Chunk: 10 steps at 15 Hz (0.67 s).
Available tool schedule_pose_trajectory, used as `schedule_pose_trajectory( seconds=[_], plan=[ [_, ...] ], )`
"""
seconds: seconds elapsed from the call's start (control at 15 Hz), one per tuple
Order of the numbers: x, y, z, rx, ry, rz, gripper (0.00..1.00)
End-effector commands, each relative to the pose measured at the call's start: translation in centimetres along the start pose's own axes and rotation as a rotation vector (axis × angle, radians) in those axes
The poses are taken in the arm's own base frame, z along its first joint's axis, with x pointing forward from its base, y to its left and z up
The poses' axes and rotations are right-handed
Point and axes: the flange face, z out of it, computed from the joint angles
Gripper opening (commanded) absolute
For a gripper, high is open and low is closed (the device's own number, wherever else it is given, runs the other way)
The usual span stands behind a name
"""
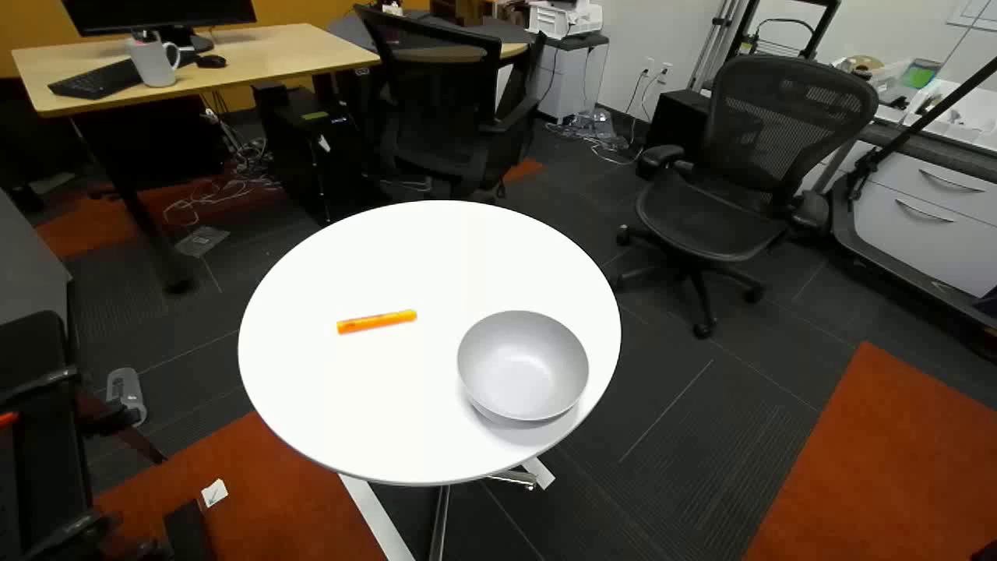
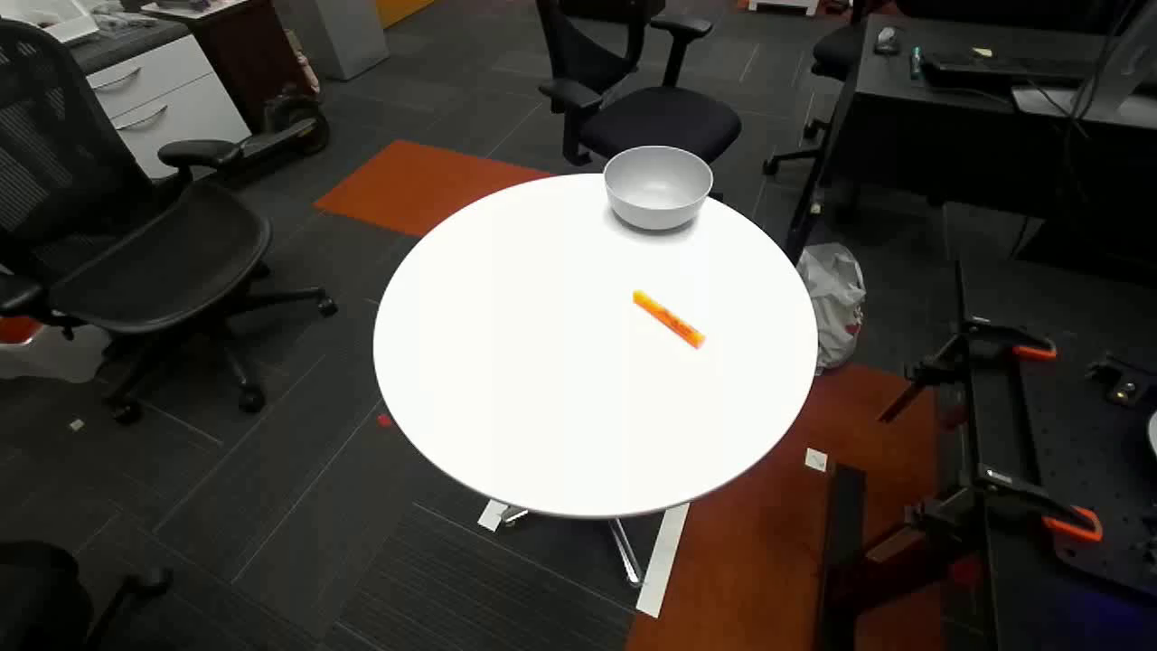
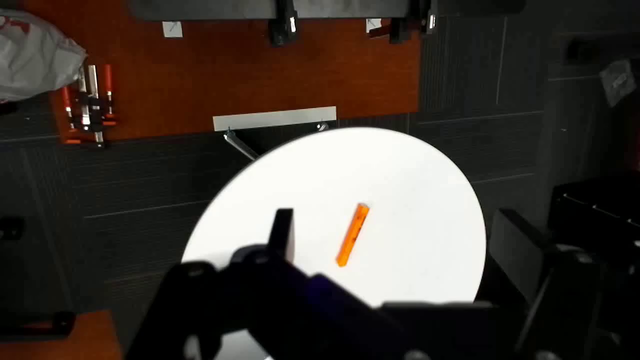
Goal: Put the marker in the bowl
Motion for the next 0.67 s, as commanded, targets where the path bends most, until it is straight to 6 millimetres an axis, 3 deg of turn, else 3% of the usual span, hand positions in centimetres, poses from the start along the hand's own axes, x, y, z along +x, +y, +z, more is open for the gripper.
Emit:
schedule_pose_trajectory(
  seconds=[0.0,0.33,0.6],
  plan=[
    [0.0,0.0,-0.1,0.001,-0.001,0.000,1.00],
    [0.0,0.0,-0.1,0.001,-0.001,0.000,1.00],
    [2.0,-1.4,2.3,-0.005,-0.002,-0.005,1.00]
  ],
)
